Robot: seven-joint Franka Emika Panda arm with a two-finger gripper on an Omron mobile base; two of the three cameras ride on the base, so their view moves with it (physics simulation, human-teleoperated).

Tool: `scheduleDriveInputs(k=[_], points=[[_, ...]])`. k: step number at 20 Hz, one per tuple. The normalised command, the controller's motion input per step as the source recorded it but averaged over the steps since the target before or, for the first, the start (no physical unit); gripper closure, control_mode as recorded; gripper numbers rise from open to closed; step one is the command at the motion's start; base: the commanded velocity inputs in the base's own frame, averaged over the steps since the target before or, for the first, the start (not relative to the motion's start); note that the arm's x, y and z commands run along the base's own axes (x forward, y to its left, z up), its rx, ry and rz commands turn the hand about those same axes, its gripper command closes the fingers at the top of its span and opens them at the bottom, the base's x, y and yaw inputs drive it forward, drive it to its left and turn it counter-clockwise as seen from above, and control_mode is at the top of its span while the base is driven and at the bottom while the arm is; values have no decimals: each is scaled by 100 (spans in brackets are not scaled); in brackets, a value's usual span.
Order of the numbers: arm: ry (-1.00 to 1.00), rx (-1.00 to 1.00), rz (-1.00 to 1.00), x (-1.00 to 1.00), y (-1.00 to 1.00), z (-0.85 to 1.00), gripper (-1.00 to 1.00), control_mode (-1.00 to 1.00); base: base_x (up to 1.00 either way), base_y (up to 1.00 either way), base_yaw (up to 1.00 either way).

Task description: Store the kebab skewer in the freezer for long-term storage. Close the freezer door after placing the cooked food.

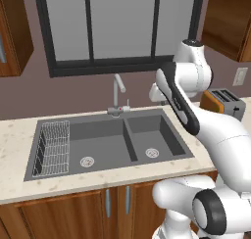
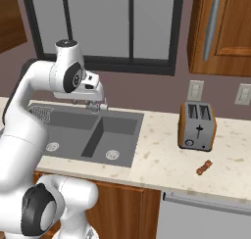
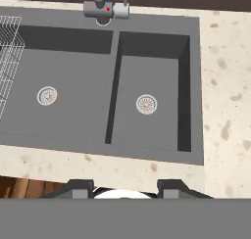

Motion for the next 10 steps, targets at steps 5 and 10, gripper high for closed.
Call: scheduleDriveInputs(k=[5,10], points=[[0,1,-2,-21,-10,0,-100,-100,0,0,0],[6,0,-14,-5,-19,-30,-100,-100,0,0,0]])
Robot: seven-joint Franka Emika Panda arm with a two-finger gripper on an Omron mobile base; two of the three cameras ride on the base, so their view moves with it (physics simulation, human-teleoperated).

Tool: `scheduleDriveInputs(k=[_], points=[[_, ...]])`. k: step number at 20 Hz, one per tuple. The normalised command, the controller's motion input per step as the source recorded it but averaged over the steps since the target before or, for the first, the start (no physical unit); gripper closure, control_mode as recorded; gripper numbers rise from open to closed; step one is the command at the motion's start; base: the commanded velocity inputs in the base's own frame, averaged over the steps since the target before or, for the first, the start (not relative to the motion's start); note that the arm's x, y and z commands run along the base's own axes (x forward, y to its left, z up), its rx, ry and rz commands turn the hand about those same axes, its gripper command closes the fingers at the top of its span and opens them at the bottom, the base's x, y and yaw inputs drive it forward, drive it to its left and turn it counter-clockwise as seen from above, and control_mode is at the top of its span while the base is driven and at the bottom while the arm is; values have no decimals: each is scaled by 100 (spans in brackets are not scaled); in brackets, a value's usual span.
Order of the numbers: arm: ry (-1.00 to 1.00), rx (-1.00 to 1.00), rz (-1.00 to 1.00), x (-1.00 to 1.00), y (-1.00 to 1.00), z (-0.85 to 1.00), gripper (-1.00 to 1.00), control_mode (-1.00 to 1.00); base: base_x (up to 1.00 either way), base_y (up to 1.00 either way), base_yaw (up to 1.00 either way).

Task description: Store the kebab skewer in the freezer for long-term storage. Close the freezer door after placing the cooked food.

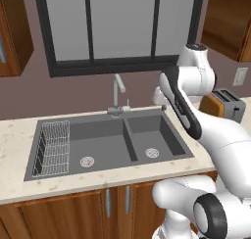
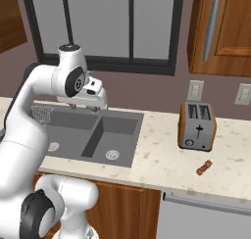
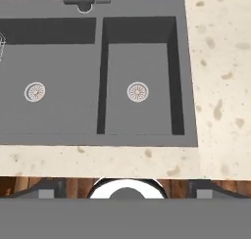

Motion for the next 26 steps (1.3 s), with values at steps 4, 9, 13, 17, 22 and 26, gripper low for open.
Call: scheduleDriveInputs(k=[4,9,13,17,22,26], points=[[12,2,-21,-3,-83,-16,-100,-100,0,0,0],[13,0,-28,-11,-76,-27,-100,-100,0,0,0],[7,0,-35,-22,-63,-45,-100,-100,0,0,0],[7,0,-36,-18,-76,-69,-100,-100,0,0,0],[13,0,-27,-3,-93,-65,-100,-100,0,0,0],[12,2,-7,0,-95,-27,-100,-100,0,0,0]])
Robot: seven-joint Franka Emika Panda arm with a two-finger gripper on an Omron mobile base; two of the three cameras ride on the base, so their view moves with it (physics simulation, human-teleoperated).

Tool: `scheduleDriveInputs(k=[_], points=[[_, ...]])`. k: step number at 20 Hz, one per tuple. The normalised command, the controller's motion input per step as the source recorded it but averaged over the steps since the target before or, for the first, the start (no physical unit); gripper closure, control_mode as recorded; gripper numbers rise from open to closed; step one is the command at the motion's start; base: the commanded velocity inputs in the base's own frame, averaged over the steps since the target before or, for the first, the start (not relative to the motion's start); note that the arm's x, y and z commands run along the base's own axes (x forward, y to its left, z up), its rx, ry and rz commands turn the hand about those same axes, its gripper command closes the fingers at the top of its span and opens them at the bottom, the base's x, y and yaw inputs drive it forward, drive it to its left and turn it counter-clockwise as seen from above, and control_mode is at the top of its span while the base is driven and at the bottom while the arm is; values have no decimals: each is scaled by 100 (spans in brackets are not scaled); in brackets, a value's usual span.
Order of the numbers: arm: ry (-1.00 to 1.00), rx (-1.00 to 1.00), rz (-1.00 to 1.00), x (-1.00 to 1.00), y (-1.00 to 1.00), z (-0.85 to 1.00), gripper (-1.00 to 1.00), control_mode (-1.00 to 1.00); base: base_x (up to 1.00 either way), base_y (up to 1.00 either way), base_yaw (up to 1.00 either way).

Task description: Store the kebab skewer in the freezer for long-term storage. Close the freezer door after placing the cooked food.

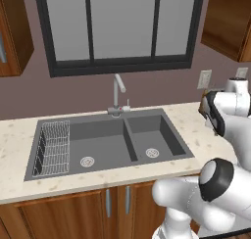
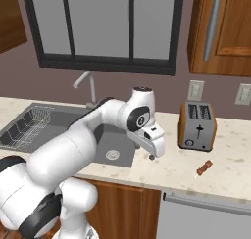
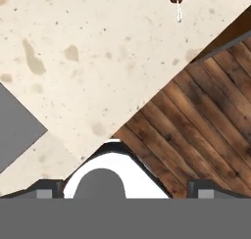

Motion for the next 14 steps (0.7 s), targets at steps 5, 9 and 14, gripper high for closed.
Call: scheduleDriveInputs(k=[5,9,14], points=[[7,6,0,0,-87,0,-100,-100,0,0,0],[1,4,0,0,-75,-4,-100,-100,0,0,0],[0,4,1,0,-63,-16,-100,-100,0,0,0]])
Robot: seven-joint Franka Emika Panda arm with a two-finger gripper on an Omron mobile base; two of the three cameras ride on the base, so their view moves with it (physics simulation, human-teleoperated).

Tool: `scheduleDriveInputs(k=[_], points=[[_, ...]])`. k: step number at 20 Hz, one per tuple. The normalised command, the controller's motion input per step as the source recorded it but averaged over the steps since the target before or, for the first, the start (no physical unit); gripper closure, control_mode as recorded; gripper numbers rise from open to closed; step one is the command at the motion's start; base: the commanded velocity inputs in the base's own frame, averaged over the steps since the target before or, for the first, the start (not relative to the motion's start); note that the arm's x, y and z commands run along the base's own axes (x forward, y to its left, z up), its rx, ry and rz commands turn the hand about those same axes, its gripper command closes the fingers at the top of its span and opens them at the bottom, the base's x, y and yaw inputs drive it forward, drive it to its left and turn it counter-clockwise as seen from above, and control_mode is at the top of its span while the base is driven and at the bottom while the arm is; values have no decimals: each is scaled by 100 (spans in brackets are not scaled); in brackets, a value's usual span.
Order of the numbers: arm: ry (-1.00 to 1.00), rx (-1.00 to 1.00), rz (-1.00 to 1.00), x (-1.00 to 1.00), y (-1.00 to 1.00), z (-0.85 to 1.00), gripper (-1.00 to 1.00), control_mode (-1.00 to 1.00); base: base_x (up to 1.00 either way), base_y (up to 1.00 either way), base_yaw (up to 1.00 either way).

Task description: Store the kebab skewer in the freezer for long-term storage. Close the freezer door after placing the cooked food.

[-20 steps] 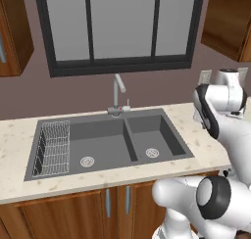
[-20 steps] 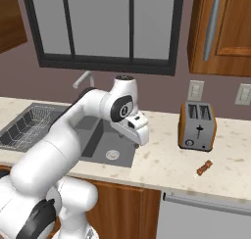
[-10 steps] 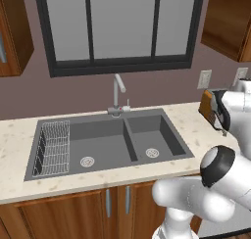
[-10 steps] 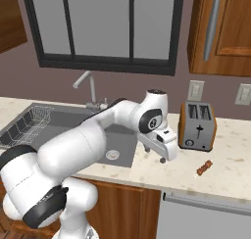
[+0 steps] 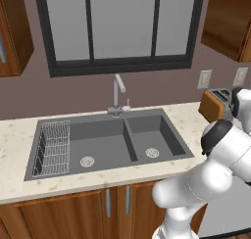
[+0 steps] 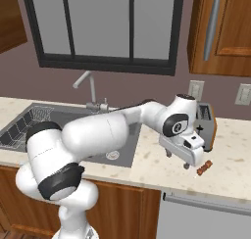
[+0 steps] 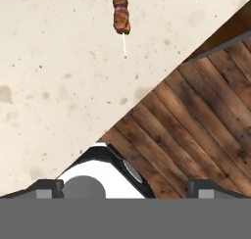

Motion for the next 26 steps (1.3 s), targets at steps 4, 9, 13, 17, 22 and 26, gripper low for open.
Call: scheduleDriveInputs(k=[4,9,13,17,22,26], points=[[-3,5,0,0,-54,-19,-100,-100,0,0,0],[-5,2,1,5,-39,-15,-100,-100,0,0,0],[-1,0,2,11,-30,-14,-100,-100,0,0,0],[-8,0,3,13,-10,-16,-100,-100,0,0,0],[-13,0,4,20,0,-18,-100,-100,0,0,0],[-17,0,5,23,-4,-25,-100,-100,0,0,0]])
